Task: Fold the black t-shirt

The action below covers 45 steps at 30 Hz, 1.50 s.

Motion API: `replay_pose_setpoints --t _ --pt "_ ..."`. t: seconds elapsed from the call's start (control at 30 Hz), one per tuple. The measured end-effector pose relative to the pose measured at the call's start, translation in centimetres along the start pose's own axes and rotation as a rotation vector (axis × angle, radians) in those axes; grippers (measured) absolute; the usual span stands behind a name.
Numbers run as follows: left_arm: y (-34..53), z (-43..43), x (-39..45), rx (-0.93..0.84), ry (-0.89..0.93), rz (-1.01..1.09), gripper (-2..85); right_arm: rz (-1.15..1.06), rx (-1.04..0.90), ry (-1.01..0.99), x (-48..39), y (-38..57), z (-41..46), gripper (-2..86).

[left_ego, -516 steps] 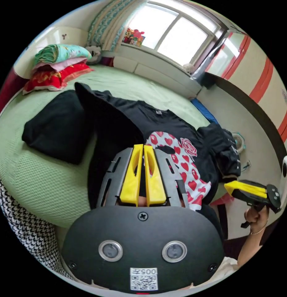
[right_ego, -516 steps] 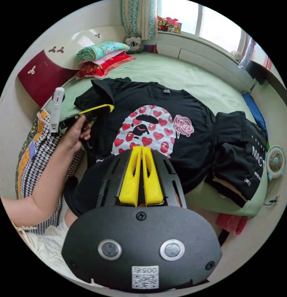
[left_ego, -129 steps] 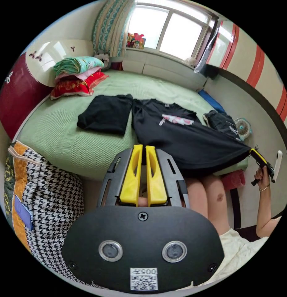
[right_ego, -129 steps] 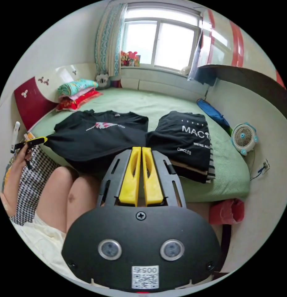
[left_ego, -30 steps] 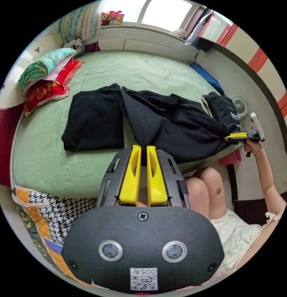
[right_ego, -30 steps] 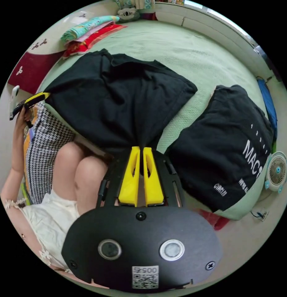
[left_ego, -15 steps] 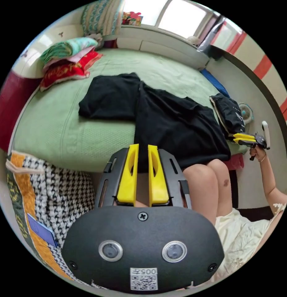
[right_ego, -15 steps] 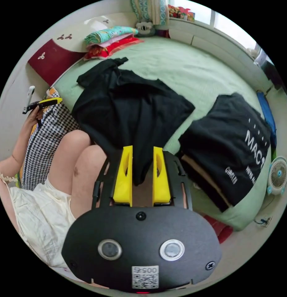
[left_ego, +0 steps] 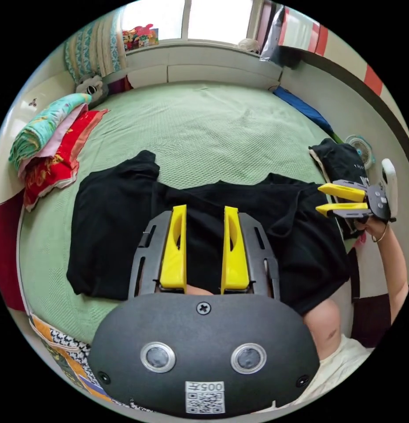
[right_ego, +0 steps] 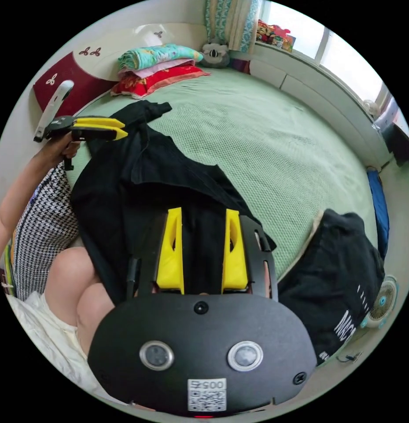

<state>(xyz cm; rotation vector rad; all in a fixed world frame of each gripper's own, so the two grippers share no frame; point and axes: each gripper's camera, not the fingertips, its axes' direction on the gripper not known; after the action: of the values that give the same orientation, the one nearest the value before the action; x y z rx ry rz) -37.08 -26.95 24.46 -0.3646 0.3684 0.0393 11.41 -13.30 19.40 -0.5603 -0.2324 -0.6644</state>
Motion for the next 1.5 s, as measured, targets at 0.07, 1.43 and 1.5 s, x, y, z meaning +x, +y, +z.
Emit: replay_pose_setpoints --t 0.07,1.43,1.5 --pt "-1.3 2.3 0.9 -0.026 -0.023 -0.045 11.7 -0.057 -0.017 0.033 -0.5 -0.4 1.4 11.8" --pt "19.3 -0.4 39.7 -0.01 0.206 0.375 10.4 0.243 0.043 -0.245 5.2 36.9 -1.2 13.9" --pt "20.7 0.0 42.1 -0.021 0.22 0.396 11.2 0.261 0.009 -0.254 5.1 38.2 0.4 14.3"
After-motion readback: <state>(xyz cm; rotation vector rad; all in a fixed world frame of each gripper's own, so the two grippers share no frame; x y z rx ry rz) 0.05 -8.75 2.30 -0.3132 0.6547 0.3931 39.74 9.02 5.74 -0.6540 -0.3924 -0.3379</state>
